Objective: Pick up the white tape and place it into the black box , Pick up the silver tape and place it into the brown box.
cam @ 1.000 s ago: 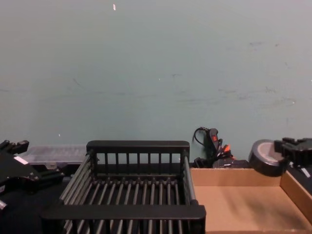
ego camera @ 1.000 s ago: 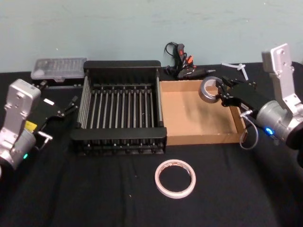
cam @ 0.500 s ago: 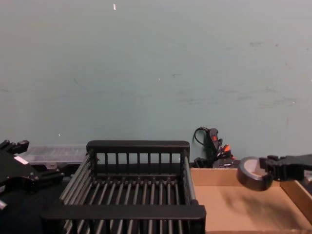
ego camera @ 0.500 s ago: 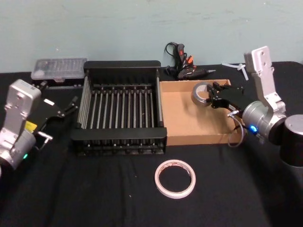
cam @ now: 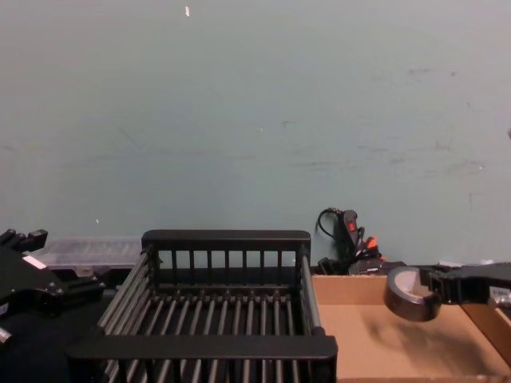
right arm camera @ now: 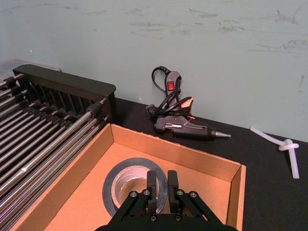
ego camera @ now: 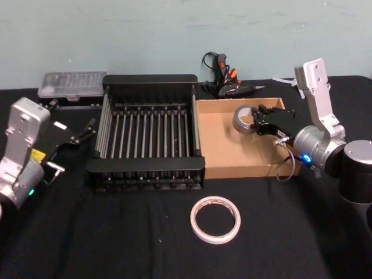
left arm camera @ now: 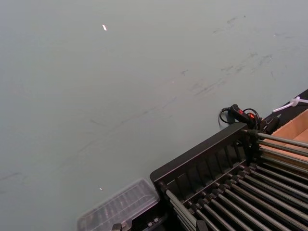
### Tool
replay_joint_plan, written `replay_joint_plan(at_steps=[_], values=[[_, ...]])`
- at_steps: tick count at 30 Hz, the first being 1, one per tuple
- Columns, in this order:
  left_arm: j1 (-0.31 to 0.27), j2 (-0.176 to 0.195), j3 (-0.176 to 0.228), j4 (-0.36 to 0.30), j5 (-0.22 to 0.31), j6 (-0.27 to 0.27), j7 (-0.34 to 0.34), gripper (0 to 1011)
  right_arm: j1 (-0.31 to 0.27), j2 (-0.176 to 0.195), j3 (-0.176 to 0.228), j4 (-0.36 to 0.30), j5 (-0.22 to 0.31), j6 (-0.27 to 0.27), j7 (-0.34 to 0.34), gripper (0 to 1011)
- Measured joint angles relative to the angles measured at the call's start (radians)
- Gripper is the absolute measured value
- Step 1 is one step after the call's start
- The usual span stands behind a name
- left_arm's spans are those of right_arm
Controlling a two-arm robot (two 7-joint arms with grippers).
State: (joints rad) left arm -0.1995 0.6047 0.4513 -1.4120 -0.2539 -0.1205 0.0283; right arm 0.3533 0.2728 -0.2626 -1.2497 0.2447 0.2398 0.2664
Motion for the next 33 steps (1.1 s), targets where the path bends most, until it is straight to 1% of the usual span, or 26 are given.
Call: replay_joint_plan(at_steps=[4, 6, 7, 8, 9, 10, 12, 14, 16, 18, 19, 20, 21, 23, 24, 26, 30, 31, 32, 33], values=[[0.0, 0.0, 0.0, 0.0, 0.0, 0.0, 0.0, 1001, 0.0, 0.0, 0.0, -0.001, 0.0, 0.0, 0.0, 145], [0.0, 0.0, 0.0, 0.0, 0.0, 0.0, 0.0, 1001, 0.0, 0.001, 0.0, -0.002, 0.0, 0.0, 0.0, 177], [0.0, 0.0, 0.0, 0.0, 0.0, 0.0, 0.0, 1001, -0.001, 0.001, 0.0, -0.002, 0.0, 0.0, 0.0, 236], [0.0, 0.0, 0.0, 0.0, 0.0, 0.0, 0.0, 1001, -0.001, 0.001, 0.001, -0.002, 0.0, 0.0, 0.0, 253], [0.0, 0.0, 0.0, 0.0, 0.0, 0.0, 0.0, 1001, -0.001, 0.001, 0.001, -0.002, 0.001, 0.0, 0.0, 295], [0.0, 0.0, 0.0, 0.0, 0.0, 0.0, 0.0, 1001, -0.001, 0.001, 0.001, -0.003, 0.001, 0.0, 0.001, 308], [0.0, 0.0, 0.0, 0.0, 0.0, 0.0, 0.0, 1001, -0.001, 0.001, 0.001, -0.003, 0.001, 0.0, 0.001, 390], [0.0, 0.0, 0.0, 0.0, 0.0, 0.0, 0.0, 1001, -0.001, 0.001, 0.001, -0.003, 0.001, -0.001, 0.001, 431], [0.0, 0.0, 0.0, 0.0, 0.0, 0.0, 0.0, 1001, -0.001, 0.001, 0.001, -0.003, 0.001, -0.001, 0.001, 504], [0.0, 0.0, 0.0, 0.0, 0.0, 0.0, 0.0, 1002, -0.002, 0.002, 0.001, -0.003, 0.001, -0.001, 0.001, 551], [0.0, 0.0, 0.0, 0.0, 0.0, 0.0, 0.0, 1001, -0.002, 0.002, 0.001, -0.004, 0.001, -0.001, 0.002, 613], [0.0, 0.0, 0.0, 0.0, 0.0, 0.0, 0.0, 1001, -0.002, 0.002, 0.001, -0.004, 0.002, -0.001, 0.002, 632], [0.0, 0.0, 0.0, 0.0, 0.0, 0.0, 0.0, 1001, -0.002, 0.002, 0.001, -0.004, 0.002, -0.001, 0.002, 672], [0.0, 0.0, 0.0, 0.0, 0.0, 0.0, 0.0, 1001, -0.002, 0.002, 0.001, -0.004, 0.002, -0.001, 0.002, 706], [0.0, 0.0, 0.0, 0.0, 0.0, 0.0, 0.0, 1001, -0.002, 0.002, 0.001, -0.004, 0.002, -0.001, 0.002, 760], [0.0, 0.0, 0.0, 0.0, 0.0, 0.0, 0.0, 1001, -0.002, 0.002, 0.001, -0.004, 0.002, -0.001, 0.002, 805], [0.0, 0.0, 0.0, 0.0, 0.0, 0.0, 0.0, 1001, -0.002, 0.002, 0.001, -0.004, 0.002, -0.001, 0.002, 927], [0.0, 0.0, 0.0, 0.0, 0.0, 0.0, 0.0, 1001, -0.002, 0.002, 0.001, -0.004, 0.002, -0.001, 0.002, 935], [0.0, 0.0, 0.0, 0.0, 0.0, 0.0, 0.0, 1001, -0.002, 0.002, 0.001, -0.004, 0.003, -0.001, 0.002, 972], [0.0, 0.0, 0.0, 0.0, 0.0, 0.0, 0.0, 1001, -0.002, 0.002, 0.001, -0.004, 0.003, -0.001, 0.002, 985]])
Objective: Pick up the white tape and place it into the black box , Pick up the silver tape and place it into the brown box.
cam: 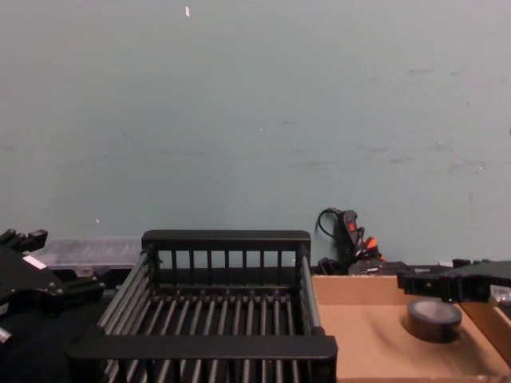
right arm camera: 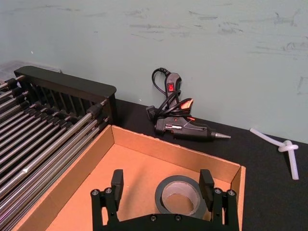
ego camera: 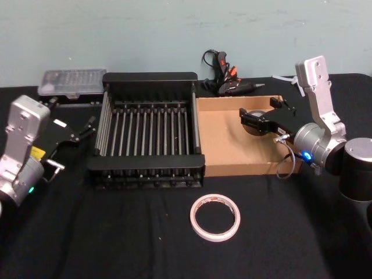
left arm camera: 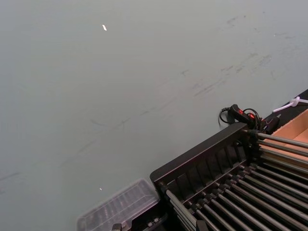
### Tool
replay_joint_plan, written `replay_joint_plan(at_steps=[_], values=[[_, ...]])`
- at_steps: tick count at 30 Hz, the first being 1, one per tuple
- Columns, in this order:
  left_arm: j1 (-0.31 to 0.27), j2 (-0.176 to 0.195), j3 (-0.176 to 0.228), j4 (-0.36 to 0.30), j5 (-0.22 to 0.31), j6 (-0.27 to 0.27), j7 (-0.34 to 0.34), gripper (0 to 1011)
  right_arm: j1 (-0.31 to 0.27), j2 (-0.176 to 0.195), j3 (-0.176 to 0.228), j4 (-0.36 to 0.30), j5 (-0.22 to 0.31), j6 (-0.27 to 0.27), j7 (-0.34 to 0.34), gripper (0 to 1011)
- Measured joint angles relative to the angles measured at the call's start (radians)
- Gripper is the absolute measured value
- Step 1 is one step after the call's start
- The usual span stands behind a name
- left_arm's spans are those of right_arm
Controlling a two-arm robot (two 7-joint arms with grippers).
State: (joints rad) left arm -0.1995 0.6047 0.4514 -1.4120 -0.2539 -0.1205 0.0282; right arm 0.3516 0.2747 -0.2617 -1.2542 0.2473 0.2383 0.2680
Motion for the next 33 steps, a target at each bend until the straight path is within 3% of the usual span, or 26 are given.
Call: replay_joint_plan(at_steps=[16, 24, 33], values=[[0.0, 0.0, 0.0, 0.0, 0.0, 0.0, 0.0, 1001, -0.002, 0.0, 0.001, -0.003, 0.0, -0.001, 0.001, 1002], [0.0, 0.0, 0.0, 0.0, 0.0, 0.0, 0.0, 1001, -0.043, 0.024, 0.016, -0.085, 0.01, -0.003, 0.021, 1002], [0.0, 0.0, 0.0, 0.0, 0.0, 0.0, 0.0, 1001, -0.144, 0.092, 0.027, -0.249, 0.049, 0.009, 0.069, 1002]])
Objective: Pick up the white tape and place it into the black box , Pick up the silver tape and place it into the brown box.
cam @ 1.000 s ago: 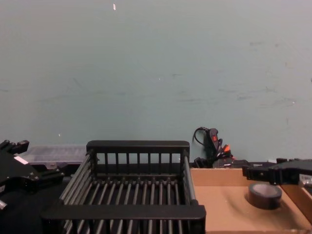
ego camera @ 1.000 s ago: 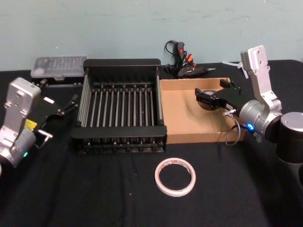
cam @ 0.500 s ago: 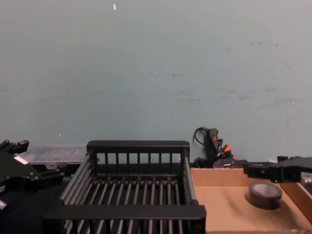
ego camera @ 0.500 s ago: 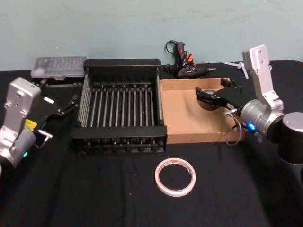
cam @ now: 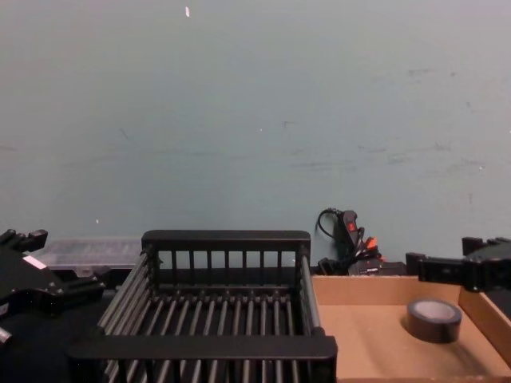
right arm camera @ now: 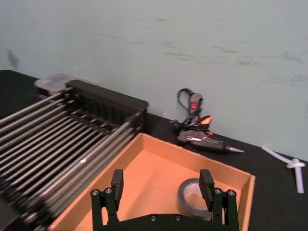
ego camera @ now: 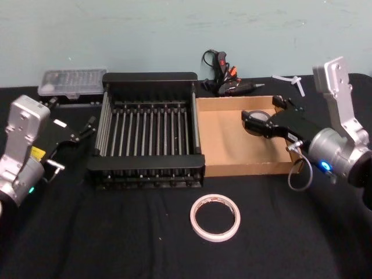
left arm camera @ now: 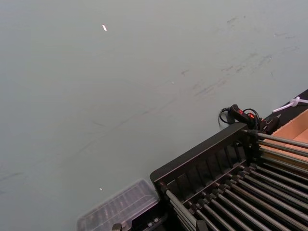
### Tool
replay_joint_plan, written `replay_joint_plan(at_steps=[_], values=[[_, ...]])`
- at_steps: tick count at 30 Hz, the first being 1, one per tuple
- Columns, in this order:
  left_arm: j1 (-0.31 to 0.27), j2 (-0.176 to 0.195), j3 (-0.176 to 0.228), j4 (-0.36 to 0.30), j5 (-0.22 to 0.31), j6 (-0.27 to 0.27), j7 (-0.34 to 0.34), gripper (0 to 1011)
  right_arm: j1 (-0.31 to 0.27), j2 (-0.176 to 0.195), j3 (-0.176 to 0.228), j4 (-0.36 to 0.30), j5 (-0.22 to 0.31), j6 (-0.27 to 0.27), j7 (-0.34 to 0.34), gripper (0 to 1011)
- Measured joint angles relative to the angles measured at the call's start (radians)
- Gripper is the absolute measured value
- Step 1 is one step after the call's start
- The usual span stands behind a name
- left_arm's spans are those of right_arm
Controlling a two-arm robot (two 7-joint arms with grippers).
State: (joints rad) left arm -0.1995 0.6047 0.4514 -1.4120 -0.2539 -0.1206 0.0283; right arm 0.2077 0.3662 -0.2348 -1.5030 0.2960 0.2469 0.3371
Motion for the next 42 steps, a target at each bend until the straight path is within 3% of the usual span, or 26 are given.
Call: replay_joint_plan(at_steps=[10, 19, 30, 42], values=[[0.0, 0.0, 0.0, 0.0, 0.0, 0.0, 0.0, 1001, -0.116, 0.073, 0.002, -0.133, 0.046, 0.002, 0.035, 1002], [0.0, 0.0, 0.0, 0.0, 0.0, 0.0, 0.0, 1001, -0.211, 0.124, -0.016, -0.198, 0.061, -0.02, 0.041, 1002], [0.0, 0.0, 0.0, 0.0, 0.0, 0.0, 0.0, 1001, -0.288, 0.161, -0.048, -0.236, 0.055, -0.038, 0.038, 1002], [0.0, 0.0, 0.0, 0.0, 0.0, 0.0, 0.0, 1001, -0.307, 0.164, -0.102, -0.23, 0.007, -0.04, 0.033, 1002]])
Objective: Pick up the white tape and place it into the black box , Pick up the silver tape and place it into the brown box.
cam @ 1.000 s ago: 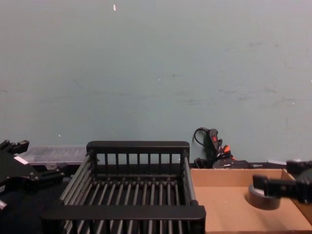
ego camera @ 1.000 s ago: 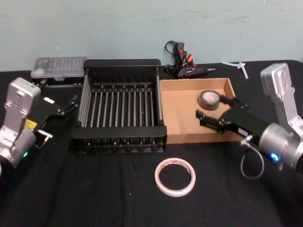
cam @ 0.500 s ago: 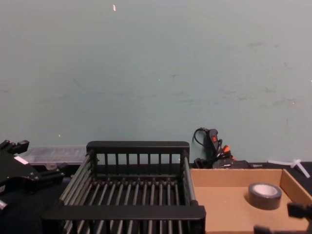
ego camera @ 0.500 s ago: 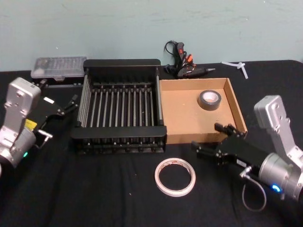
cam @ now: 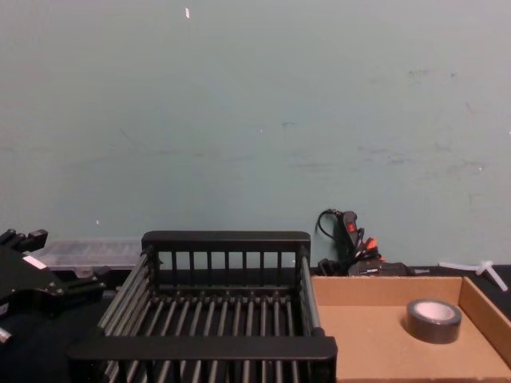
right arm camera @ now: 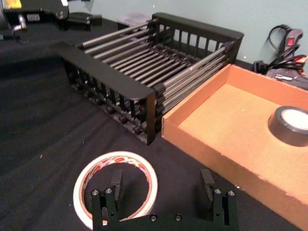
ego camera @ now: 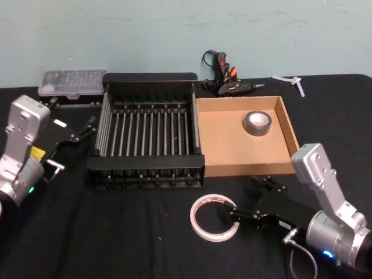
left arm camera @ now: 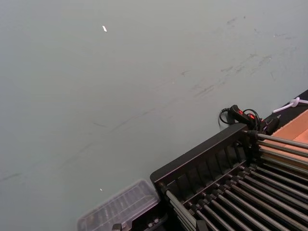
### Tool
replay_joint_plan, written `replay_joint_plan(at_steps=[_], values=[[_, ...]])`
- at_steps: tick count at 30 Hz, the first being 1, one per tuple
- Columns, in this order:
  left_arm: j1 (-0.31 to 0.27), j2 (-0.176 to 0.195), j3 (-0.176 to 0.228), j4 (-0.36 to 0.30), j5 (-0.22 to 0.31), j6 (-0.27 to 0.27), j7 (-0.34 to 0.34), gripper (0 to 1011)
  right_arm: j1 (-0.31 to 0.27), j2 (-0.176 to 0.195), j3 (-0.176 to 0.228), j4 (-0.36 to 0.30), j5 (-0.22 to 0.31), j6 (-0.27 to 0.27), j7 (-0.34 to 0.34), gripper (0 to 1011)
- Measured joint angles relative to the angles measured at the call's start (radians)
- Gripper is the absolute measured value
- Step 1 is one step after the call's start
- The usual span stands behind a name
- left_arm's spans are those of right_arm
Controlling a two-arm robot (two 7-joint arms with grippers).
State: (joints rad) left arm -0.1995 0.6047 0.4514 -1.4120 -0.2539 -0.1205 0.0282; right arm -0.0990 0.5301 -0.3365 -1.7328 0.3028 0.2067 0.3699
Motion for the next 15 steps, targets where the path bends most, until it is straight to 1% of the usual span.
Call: replay_joint_plan(at_steps=[7, 15], values=[[0.0, 0.0, 0.0, 0.0, 0.0, 0.0, 0.0, 1001, 0.007, -0.012, -0.024, 0.022, -0.039, 0.0, -0.006, 1002], [0.0, 0.0, 0.0, 0.0, 0.0, 0.0, 0.0, 1001, 0.018, -0.028, -0.033, 0.043, -0.055, 0.012, -0.003, 1002]])
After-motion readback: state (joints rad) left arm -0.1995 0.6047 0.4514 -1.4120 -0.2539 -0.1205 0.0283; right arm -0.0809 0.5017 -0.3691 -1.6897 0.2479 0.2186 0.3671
